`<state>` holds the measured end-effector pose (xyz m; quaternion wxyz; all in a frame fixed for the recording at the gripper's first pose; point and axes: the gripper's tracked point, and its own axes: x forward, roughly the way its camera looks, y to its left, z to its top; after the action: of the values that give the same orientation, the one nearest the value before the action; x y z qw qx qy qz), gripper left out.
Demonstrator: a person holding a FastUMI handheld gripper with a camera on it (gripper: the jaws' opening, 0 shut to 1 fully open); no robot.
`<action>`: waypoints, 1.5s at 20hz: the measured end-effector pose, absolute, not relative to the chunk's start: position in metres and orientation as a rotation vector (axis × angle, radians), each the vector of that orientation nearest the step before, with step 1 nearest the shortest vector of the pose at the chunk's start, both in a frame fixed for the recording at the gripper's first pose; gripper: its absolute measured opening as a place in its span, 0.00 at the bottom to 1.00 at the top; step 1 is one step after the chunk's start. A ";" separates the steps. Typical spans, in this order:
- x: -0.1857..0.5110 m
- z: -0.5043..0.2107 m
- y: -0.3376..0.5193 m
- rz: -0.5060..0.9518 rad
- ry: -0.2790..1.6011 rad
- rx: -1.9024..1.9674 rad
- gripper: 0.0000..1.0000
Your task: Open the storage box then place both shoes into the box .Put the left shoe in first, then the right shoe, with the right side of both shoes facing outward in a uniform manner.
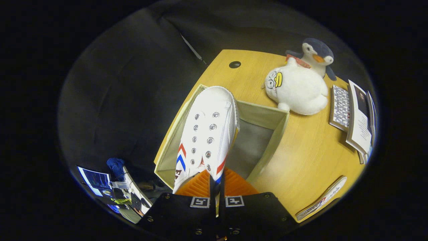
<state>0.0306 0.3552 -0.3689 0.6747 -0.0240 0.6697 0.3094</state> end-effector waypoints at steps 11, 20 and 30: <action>0.038 -0.348 0.370 0.751 1.472 -0.022 0.88; 0.053 -0.301 0.335 0.731 1.400 0.046 0.89; 0.057 -0.292 0.217 0.578 1.387 0.189 0.89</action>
<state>0.0568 0.2172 -0.2918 0.7267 0.0857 0.6291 0.2622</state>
